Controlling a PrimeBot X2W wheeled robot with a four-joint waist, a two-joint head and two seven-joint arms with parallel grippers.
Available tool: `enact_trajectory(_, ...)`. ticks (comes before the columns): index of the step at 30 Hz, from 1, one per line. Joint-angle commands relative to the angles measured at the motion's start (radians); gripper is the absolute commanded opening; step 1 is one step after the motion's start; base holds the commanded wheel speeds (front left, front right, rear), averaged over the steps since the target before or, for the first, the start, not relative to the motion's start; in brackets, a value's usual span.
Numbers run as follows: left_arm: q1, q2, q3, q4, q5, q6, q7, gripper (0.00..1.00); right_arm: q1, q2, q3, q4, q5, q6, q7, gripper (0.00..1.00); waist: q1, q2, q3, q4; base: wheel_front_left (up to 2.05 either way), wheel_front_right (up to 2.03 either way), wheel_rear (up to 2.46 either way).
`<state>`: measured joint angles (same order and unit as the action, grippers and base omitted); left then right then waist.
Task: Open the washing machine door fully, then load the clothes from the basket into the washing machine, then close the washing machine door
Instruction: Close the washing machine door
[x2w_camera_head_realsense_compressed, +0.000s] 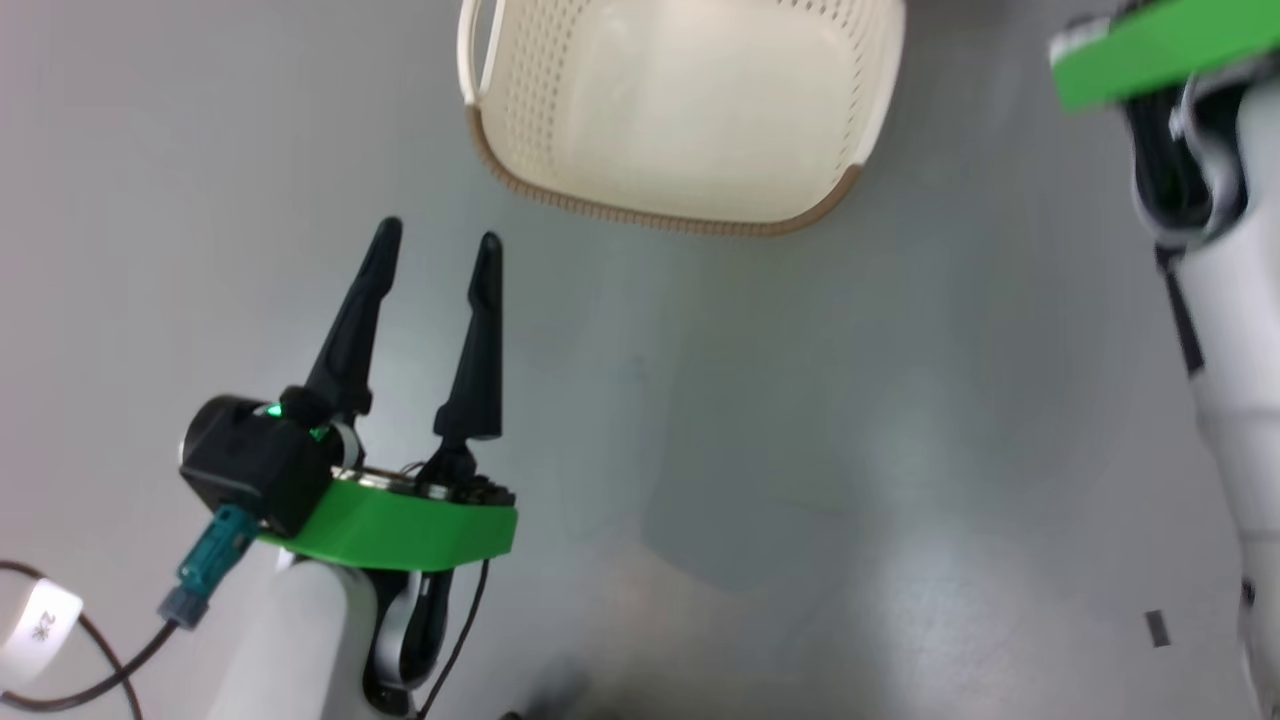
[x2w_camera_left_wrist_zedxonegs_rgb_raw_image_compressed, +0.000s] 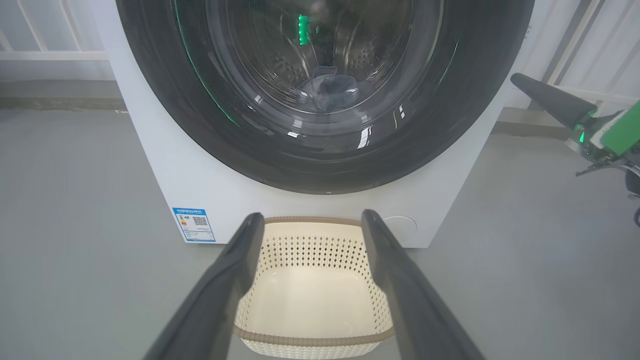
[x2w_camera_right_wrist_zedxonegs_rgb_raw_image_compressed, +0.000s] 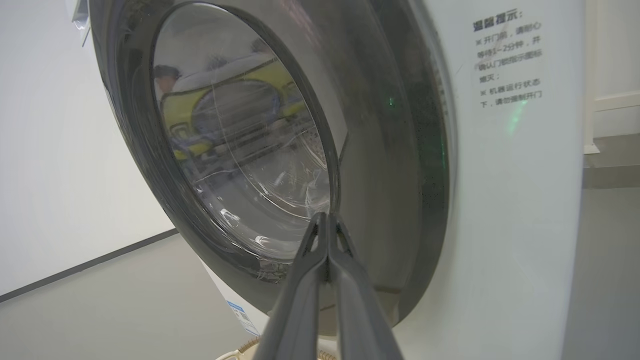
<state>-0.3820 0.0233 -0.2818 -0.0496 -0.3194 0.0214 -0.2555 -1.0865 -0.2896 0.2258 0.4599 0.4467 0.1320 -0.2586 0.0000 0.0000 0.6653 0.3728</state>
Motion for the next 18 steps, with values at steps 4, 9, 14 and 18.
enact_trajectory(4,0.049,0.027,0.066,-0.004,0.032,-0.009,-0.006,1.0,0.153,0.012,-0.012,-0.062,0.026,-0.001,-0.003,0.0,0.0,0.0,-0.113,-0.074,0.0,0.0,0.0)
enact_trajectory(9,0.08,0.027,0.112,0.012,0.066,-0.026,-0.006,1.0,0.287,0.009,-0.029,-0.109,0.008,-0.001,-0.003,0.0,0.0,0.0,-0.182,-0.126,0.0,0.0,0.0)
enact_trajectory(14,0.107,0.027,0.151,0.024,0.092,-0.043,-0.006,1.0,0.41,0.022,-0.041,-0.148,0.008,-0.001,-0.003,0.0,0.0,0.0,-0.25,-0.174,0.0,0.0,0.0)
enact_trajectory(18,0.143,0.027,0.181,0.03,0.111,-0.05,-0.006,1.0,0.502,0.023,-0.055,-0.171,0.001,-0.001,-0.003,0.0,0.0,0.0,-0.311,-0.207,0.0,0.0,0.0)
